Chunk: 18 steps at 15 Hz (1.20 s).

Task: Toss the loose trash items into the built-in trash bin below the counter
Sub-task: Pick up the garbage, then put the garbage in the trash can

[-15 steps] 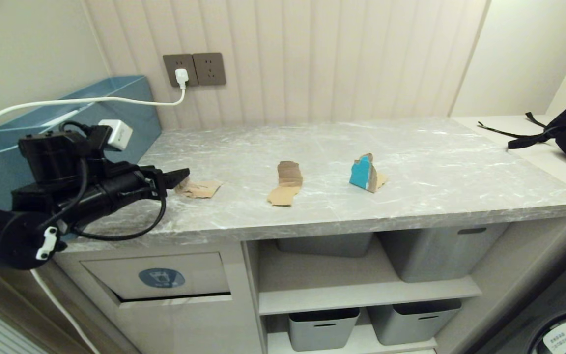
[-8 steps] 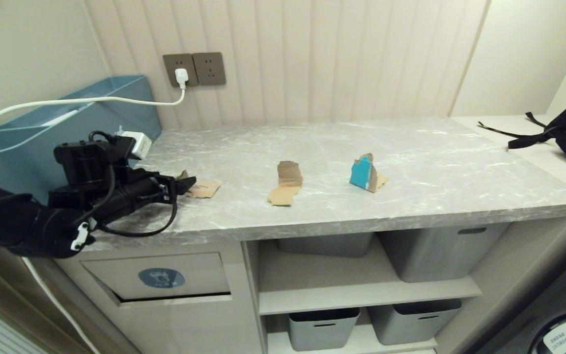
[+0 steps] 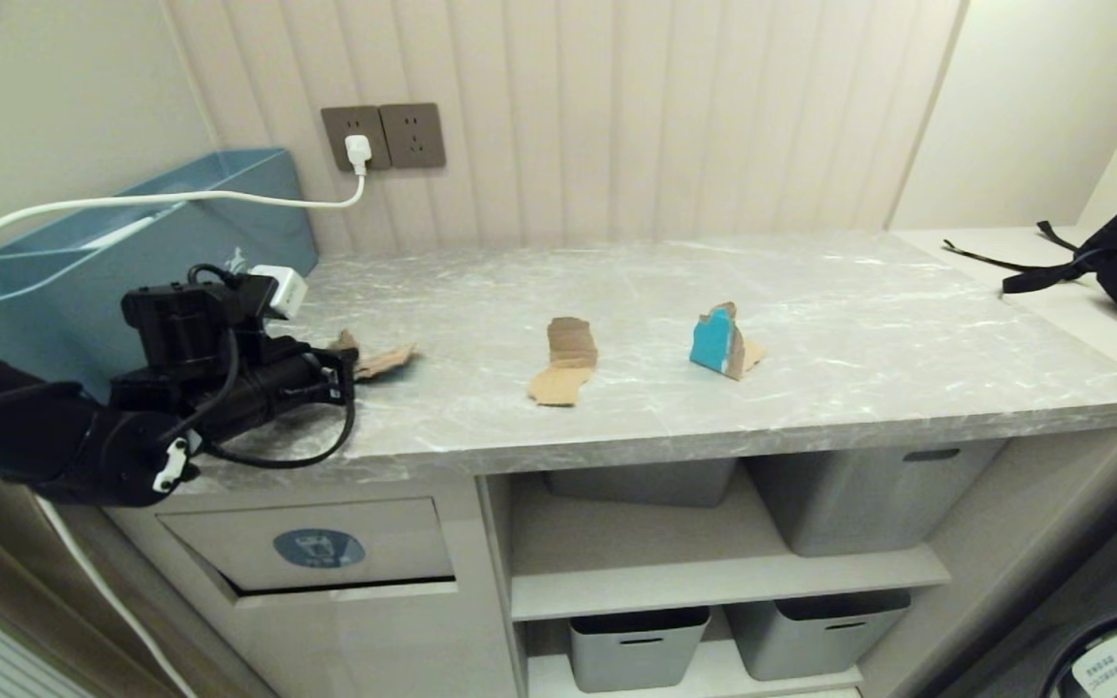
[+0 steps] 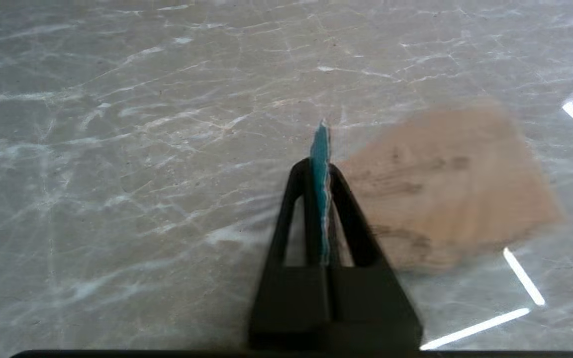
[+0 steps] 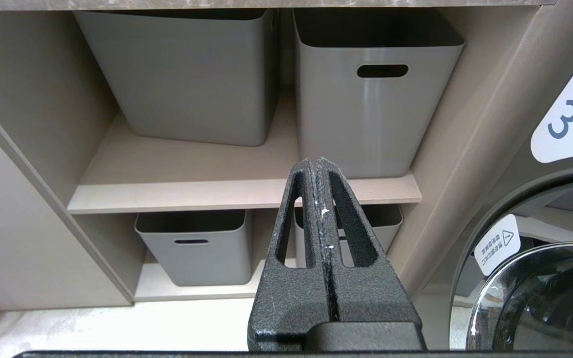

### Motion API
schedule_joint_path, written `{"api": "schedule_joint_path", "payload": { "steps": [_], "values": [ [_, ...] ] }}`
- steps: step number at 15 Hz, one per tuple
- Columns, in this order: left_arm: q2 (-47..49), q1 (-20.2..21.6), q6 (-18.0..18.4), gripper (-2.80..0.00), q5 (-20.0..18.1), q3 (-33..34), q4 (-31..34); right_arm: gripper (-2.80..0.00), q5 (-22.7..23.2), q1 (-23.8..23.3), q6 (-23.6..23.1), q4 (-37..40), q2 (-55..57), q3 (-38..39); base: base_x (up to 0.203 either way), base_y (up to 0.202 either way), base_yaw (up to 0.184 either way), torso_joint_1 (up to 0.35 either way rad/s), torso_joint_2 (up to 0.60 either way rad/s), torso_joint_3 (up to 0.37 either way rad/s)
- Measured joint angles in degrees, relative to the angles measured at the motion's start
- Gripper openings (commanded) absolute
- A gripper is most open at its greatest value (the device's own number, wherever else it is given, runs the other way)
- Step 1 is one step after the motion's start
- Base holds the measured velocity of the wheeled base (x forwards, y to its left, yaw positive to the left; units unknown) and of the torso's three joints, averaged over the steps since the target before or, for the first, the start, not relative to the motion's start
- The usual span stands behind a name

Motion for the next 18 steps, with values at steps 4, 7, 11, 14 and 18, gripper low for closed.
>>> {"api": "schedule_joint_path", "payload": {
  "steps": [4,7,11,14,18],
  "values": [
    [-2.7,-0.2,-0.2,-2.8,-0.9,2.1,0.1,-2.8,0.0,0.0,-0.1,0.0,0.0,0.0,0.0,0.0,0.0,0.0,0.0,0.0],
    [-8.1,-1.8,-0.3,-2.8,-0.9,4.9,0.0,-2.8,0.1,0.0,-0.2,0.0,0.0,0.0,0.0,0.0,0.0,0.0,0.0,0.0],
    [-22.9,-6.2,-0.6,-2.8,-0.8,15.8,0.2,-2.8,0.1,0.0,-0.3,0.0,0.0,0.0,0.0,0.0,0.0,0.0,0.0,0.0],
    [-37.9,-8.1,-0.7,-2.8,0.3,29.3,1.2,-2.8,0.1,0.0,-0.3,-0.1,0.0,0.0,0.0,0.0,0.0,-0.031,0.07,0.04],
    [-56.9,-8.9,-3.4,-2.8,3.6,48.9,8.7,-2.8,0.1,0.0,-0.3,0.0,0.0,0.0,0.0,0.0,0.0,-0.186,0.42,0.237]
  ]
}}
